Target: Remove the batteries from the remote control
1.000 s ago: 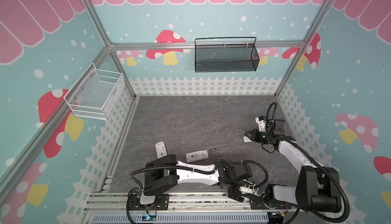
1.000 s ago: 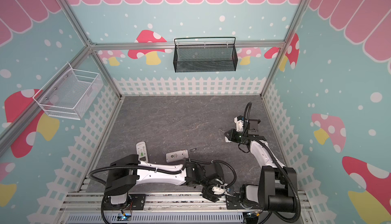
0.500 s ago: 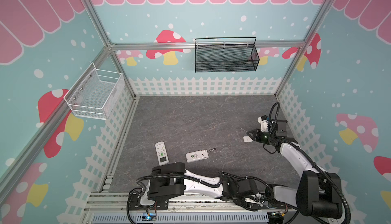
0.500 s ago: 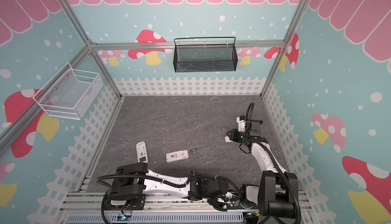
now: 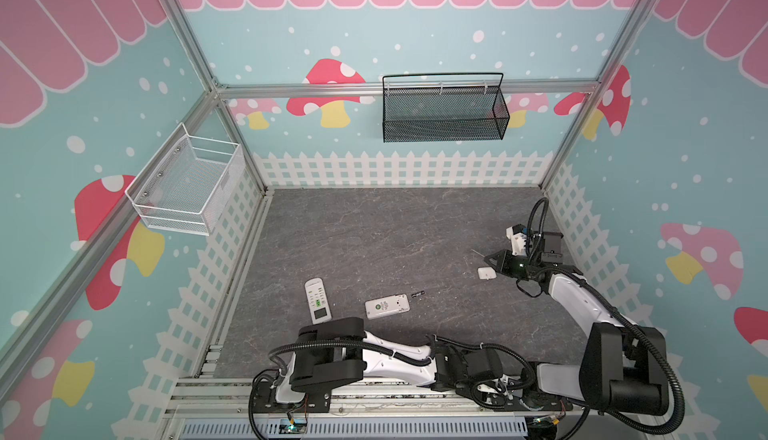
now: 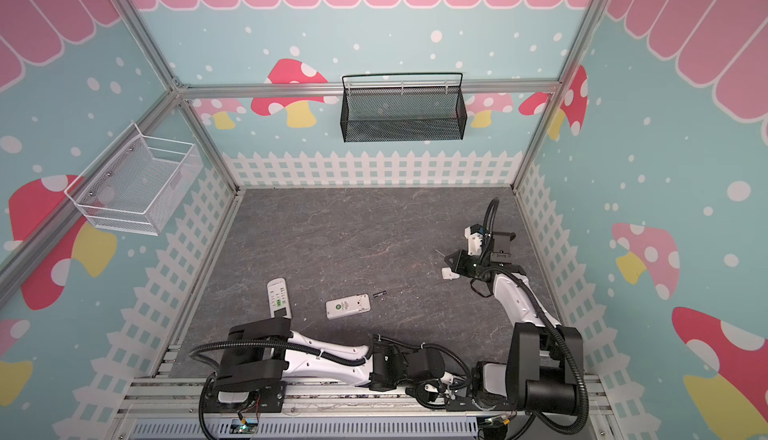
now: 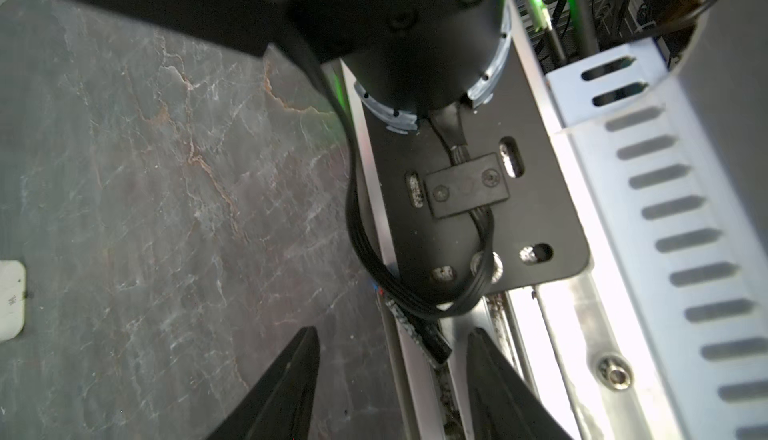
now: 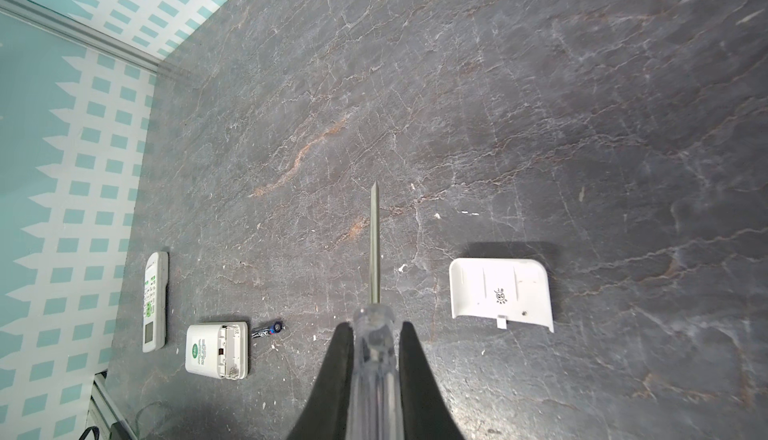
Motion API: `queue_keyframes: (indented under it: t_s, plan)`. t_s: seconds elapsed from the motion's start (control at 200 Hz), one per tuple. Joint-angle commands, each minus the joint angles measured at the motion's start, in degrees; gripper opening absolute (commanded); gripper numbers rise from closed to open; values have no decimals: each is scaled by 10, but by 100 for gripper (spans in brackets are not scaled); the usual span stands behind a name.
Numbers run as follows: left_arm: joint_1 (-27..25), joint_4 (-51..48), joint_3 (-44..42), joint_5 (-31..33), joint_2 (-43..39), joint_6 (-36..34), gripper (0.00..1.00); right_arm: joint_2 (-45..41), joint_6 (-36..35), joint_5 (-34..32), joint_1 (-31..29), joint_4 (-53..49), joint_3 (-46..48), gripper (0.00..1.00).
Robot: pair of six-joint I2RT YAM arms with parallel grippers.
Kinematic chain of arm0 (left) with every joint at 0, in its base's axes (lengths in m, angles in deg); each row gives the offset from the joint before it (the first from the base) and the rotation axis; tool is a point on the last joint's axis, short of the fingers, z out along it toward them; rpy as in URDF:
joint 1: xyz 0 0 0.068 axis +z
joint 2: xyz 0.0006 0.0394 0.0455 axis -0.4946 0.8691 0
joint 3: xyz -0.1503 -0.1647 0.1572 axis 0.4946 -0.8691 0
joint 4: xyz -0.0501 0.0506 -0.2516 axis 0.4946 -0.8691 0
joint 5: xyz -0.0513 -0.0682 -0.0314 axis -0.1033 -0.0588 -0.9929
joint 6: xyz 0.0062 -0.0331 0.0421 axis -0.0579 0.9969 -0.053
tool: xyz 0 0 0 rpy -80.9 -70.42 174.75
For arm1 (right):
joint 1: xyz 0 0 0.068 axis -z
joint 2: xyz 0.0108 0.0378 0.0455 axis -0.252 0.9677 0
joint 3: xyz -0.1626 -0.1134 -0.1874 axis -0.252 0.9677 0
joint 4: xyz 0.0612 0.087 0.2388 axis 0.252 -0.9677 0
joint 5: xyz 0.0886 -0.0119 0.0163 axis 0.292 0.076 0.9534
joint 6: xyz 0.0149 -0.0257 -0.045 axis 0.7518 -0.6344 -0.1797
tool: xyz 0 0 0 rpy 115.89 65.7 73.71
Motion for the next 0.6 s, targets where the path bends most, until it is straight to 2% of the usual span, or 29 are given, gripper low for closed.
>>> queue_keyframes:
  t_s: [0.0,0.12,0.465,0.595]
  plan:
    - [7,-3,0,-15,14,15,53,10,-10,10,7,4,-19,0]
    - [9,-6,6,-27,19,20,49,18,-11,14,10,1,-25,0]
    - [4,-19,22,-39,28,27,49,40,-12,18,15,-15,-47,0]
    - [12,-3,19,-25,36,26,35,50,-14,20,16,-17,-54,0]
